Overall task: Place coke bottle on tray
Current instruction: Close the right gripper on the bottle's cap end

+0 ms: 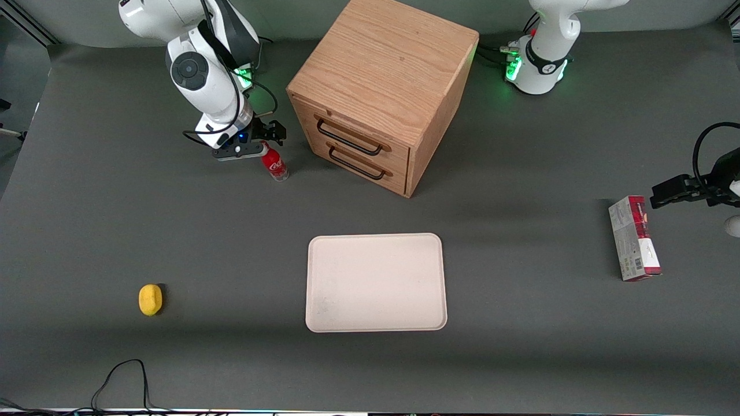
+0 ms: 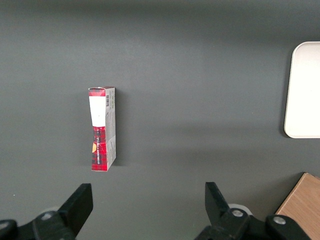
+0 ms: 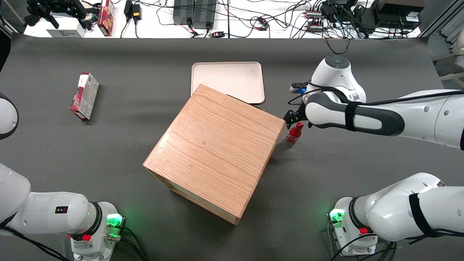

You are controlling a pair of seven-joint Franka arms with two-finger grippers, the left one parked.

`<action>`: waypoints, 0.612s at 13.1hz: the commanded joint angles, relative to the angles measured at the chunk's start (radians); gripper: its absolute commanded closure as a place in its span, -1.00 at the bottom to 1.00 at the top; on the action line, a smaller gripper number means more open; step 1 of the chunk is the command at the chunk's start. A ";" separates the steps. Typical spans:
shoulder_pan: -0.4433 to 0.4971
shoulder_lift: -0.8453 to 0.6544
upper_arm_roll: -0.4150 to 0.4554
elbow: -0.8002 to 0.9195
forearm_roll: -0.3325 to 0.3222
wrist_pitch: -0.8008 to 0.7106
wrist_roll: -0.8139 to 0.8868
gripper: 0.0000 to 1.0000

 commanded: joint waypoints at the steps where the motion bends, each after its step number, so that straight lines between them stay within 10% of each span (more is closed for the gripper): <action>1: 0.007 -0.002 -0.005 -0.007 0.009 0.020 -0.020 -0.94; 3: 0.005 -0.002 -0.006 -0.007 0.009 0.020 -0.020 0.99; 8: 0.005 -0.003 -0.006 -0.007 0.009 0.018 -0.022 1.00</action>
